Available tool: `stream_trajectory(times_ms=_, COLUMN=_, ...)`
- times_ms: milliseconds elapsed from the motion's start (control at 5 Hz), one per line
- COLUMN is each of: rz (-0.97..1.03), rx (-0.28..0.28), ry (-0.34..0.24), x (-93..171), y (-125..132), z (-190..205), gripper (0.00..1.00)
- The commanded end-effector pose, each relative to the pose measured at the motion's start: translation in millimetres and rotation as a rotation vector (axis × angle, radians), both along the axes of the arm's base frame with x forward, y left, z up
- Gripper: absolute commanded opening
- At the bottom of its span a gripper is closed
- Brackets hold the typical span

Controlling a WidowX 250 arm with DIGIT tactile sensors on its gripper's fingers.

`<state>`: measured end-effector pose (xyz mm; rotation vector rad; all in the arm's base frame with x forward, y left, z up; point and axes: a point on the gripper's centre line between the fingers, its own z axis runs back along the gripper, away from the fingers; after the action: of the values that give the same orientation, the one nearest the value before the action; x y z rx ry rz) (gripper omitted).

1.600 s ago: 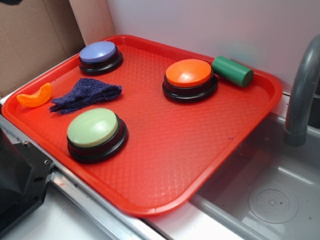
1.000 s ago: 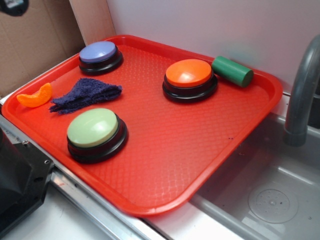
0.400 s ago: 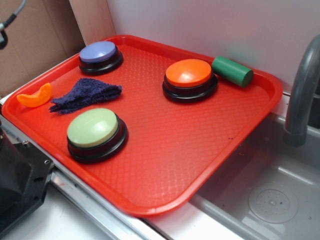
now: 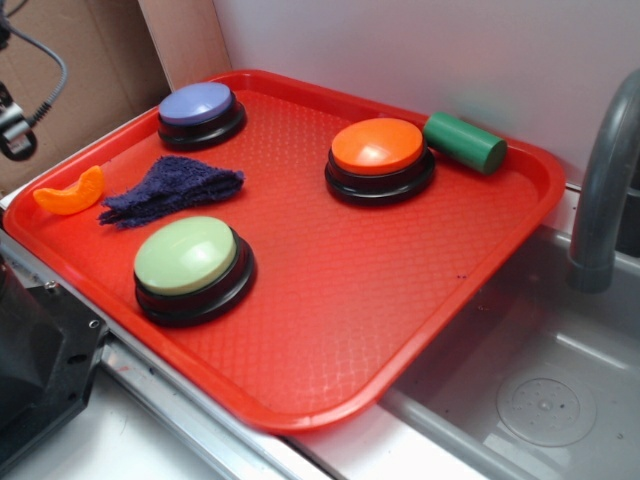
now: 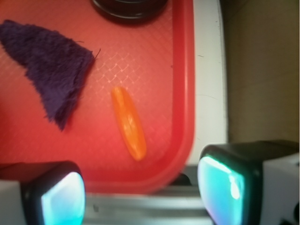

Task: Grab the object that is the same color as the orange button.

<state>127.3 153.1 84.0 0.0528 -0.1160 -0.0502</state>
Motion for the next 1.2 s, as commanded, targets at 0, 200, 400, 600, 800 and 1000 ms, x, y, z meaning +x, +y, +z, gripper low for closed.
stream_trajectory(times_ms=0, rz=0.003, rx=0.027, ry=-0.023, x=5, y=7, z=7, gripper=1.0)
stream_trajectory(times_ms=200, rz=0.003, rx=0.027, ry=-0.023, x=5, y=7, z=7, gripper=1.0)
stream_trajectory(times_ms=400, rz=-0.026, rx=0.03, ry=-0.006, x=8, y=7, z=-15, gripper=1.0)
stream_trajectory(times_ms=600, rz=-0.082, rx=0.01, ry=0.011, x=15, y=5, z=-34, gripper=1.0)
stream_trajectory(times_ms=800, rz=-0.116, rx=0.022, ry=0.029, x=19, y=-2, z=-47, gripper=1.0)
stream_trajectory(times_ms=1000, rz=-0.13, rx=0.015, ry=0.033, x=20, y=-8, z=-54, gripper=0.47)
